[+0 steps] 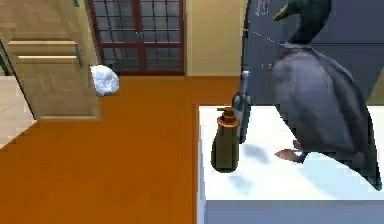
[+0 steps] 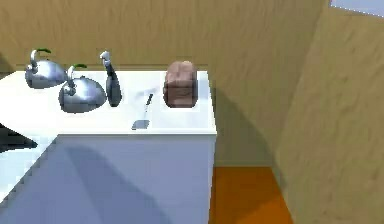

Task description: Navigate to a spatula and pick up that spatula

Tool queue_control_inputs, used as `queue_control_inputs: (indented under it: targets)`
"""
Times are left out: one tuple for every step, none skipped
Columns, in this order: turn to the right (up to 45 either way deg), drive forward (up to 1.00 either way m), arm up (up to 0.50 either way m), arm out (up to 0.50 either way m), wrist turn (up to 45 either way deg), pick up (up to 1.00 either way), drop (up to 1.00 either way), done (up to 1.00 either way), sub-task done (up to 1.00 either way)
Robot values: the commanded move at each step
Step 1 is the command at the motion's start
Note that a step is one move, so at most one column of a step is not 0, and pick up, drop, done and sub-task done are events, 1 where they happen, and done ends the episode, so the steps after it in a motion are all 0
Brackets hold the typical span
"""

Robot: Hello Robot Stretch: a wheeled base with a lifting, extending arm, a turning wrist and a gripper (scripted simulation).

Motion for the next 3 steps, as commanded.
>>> queue_control_inputs:
  targets:
    - [-45.0,0.00,0.00,0.00,0.0,0.00,0.00,0.00,0.00]
    - [-45.0,0.00,0.00,0.00,0.0,0.00,0.00,0.00,0.00]
    - [-45.0,0.00,0.00,0.00,0.0,0.00,0.00,0.00,0.00]
